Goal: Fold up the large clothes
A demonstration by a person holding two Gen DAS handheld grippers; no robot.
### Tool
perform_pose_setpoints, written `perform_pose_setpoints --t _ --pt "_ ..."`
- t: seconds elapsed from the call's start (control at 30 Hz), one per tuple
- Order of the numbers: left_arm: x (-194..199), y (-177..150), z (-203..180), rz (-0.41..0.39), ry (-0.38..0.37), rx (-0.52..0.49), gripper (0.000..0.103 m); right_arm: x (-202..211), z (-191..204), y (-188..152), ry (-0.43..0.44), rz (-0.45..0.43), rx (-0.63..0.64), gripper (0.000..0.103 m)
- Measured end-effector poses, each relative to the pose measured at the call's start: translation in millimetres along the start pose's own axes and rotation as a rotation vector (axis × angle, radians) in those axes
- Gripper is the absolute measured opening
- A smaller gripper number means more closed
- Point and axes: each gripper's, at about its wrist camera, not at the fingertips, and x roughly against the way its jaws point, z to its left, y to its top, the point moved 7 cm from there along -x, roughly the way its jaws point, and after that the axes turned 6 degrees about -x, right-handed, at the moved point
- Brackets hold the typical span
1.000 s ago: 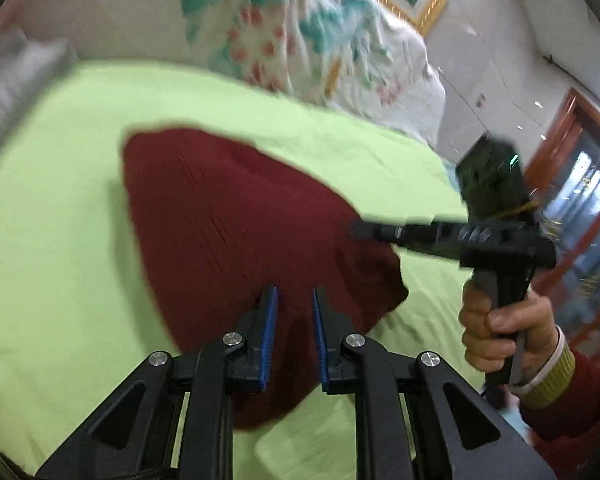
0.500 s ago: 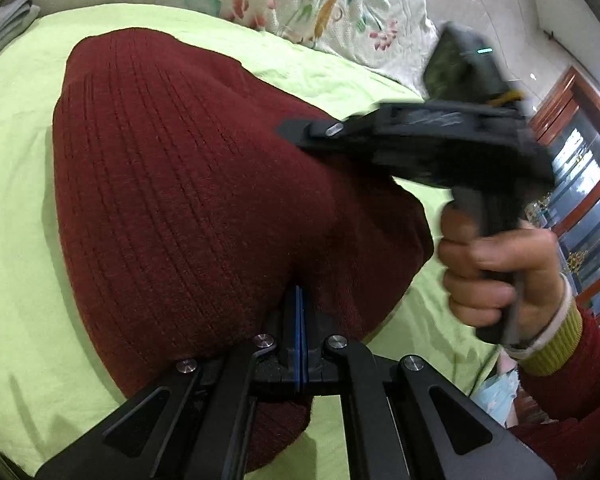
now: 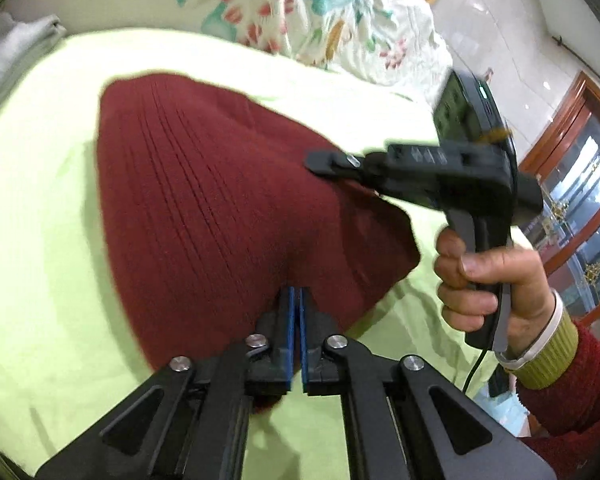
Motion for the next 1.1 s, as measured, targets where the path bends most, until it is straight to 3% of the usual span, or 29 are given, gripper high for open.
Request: perform_pose_setpoints --t 0.1,0.17,0.23,0.37,0.47,0.63,0.8,1.0,1.1 --pt "16 14 5 -0.053 0.036 0.021 0.017 22 -4 -6 -0.021 -0.026 0.005 0.003" --pt "25 26 18 -0.093 0.055 0.063 0.020 29 -8 -5 -0.033 -0.040 -0.006 0.003" --pt "28 40 33 -0.121 0.103 0.101 0.032 33 -11 2 -0.049 -0.054 -0.006 0.003" --pt "14 55 57 -0.093 0.225 0.146 0.031 19 -15 5 -0.120 -0.026 -0.002 0.003" --pt "-1 56 61 -0.058 0.274 0.130 0.032 3 -32 -6 -0.238 0.020 0.028 0.002" --pt "-6 45 59 -0.043 0.330 0.099 0.033 2 -44 -8 -0.205 0.010 -0.013 0.001" --pt "10 37 58 -0.050 0.316 0.109 0.033 18 -39 -7 -0.176 -0.005 -0.032 0.003" --pt "40 34 51 -0.105 0.362 0.122 0.031 47 -19 -11 -0.119 -0.044 0.005 0.003" --pt "42 30 52 -0.096 0.367 0.128 0.031 50 -11 -18 -0.115 -0.029 0.035 0.003"
